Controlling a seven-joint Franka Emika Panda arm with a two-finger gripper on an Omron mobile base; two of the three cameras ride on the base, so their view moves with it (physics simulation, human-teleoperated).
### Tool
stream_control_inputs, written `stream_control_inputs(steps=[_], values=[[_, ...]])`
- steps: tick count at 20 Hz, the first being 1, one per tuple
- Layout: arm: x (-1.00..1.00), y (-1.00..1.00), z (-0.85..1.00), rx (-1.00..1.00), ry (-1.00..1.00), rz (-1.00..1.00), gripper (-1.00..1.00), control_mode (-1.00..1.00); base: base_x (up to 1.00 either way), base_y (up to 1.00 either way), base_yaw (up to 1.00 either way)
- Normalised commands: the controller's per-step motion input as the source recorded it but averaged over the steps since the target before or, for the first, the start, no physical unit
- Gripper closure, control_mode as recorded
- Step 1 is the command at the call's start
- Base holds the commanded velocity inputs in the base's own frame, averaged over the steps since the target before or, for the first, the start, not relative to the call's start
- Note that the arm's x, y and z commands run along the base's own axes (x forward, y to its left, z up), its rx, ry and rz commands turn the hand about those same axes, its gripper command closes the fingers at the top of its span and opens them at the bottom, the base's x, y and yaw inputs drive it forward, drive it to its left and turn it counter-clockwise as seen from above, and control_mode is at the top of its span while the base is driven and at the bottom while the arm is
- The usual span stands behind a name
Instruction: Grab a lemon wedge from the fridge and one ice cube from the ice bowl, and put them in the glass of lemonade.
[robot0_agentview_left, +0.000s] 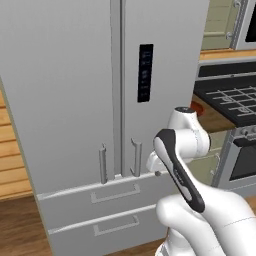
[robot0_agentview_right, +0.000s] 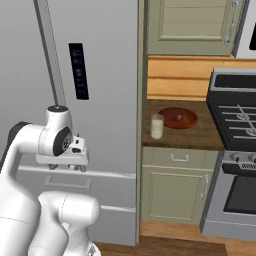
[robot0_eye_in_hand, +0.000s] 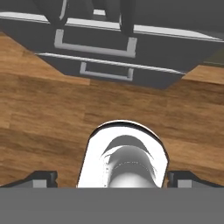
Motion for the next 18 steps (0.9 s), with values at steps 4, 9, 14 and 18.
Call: stream_control_inputs(steps=[4,9,14,18], values=[[-0.51,0.07,0.27,-0.03,-0.26,0.03,-1.0,-1.0,0.0,0.0,0.0],[-0.18,0.04,0.2,-0.03,-0.2,0.0,-1.0,-1.0,0.0,0.0,0.0],[0.65,0.08,0.0,0.08,-0.1,-0.07,-1.0,-1.0,0.0,0.0,0.0],[1.0,0.37,-0.11,0.18,-0.01,-0.21,-1.0,-1.0,0.0,0.0,0.0]])
